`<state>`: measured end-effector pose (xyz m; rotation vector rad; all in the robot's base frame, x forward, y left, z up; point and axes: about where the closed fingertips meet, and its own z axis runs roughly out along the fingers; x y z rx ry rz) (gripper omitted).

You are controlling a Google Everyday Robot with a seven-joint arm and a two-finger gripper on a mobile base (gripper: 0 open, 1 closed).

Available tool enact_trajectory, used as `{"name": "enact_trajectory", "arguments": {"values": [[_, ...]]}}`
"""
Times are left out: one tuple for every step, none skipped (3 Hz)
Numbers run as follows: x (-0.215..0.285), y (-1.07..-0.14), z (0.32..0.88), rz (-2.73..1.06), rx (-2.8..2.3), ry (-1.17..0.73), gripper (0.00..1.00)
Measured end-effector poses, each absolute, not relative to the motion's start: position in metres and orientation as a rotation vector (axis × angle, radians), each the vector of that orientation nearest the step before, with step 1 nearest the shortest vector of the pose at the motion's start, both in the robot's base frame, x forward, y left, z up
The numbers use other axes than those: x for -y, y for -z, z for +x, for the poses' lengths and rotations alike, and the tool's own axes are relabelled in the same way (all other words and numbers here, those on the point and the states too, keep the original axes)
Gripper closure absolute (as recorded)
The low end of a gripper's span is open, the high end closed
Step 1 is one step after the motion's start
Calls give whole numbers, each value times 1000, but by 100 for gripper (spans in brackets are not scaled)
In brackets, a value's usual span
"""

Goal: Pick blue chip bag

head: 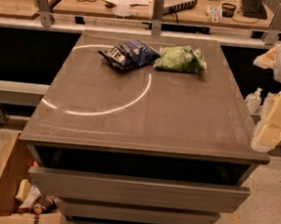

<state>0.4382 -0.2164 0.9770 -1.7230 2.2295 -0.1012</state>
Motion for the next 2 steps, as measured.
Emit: {"name": "enact_trajectory", "arguments": {"values": [[216,-977,438,-1723,-2229,101,0],[212,-979,455,-1661,-2175,57,0]]}}
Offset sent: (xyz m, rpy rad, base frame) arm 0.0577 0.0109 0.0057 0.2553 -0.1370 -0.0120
